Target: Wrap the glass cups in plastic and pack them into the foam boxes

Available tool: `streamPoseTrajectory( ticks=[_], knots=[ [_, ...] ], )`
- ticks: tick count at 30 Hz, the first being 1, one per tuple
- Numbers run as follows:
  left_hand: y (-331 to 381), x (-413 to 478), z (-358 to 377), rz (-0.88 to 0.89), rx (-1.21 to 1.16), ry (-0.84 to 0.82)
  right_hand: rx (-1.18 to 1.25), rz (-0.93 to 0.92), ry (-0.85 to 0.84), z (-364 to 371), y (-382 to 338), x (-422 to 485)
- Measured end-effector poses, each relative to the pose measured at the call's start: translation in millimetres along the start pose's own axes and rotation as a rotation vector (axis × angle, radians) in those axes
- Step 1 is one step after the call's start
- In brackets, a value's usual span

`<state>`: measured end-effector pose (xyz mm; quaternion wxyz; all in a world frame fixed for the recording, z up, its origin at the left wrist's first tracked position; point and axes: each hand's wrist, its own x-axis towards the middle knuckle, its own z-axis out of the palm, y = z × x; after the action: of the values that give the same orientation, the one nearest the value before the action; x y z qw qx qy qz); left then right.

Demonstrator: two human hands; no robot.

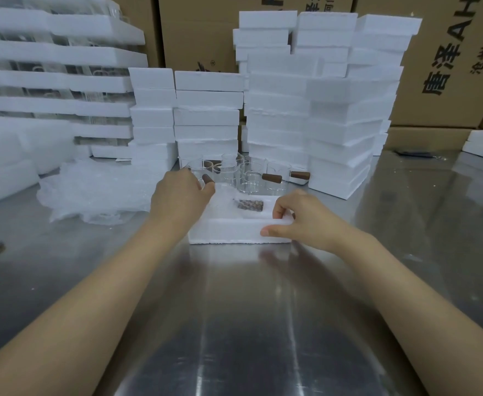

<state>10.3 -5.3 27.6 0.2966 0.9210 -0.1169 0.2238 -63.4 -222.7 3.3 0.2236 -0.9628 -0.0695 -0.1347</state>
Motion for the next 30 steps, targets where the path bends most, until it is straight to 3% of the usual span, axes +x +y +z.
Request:
streamPoseTrajectory(
  ticks=[12,17,22,30],
  knots=[
    [-9,9,0,-0.005,-0.214,-0.157,0.003,0.029,0.001,-3,1,1],
    [-25,20,-9,-0.085,-0.231,-0.026,-0.002,0.028,-0.019,-4,4,3],
    [-19,19,-14,-0.292,-0.394,-0.469,-0.002,0.032,-0.012,-4,5,2],
    [-27,16,-13,-0.219,-0.469,-0.734,0.022,0.049,0.038,-5,6,1]
  ],
)
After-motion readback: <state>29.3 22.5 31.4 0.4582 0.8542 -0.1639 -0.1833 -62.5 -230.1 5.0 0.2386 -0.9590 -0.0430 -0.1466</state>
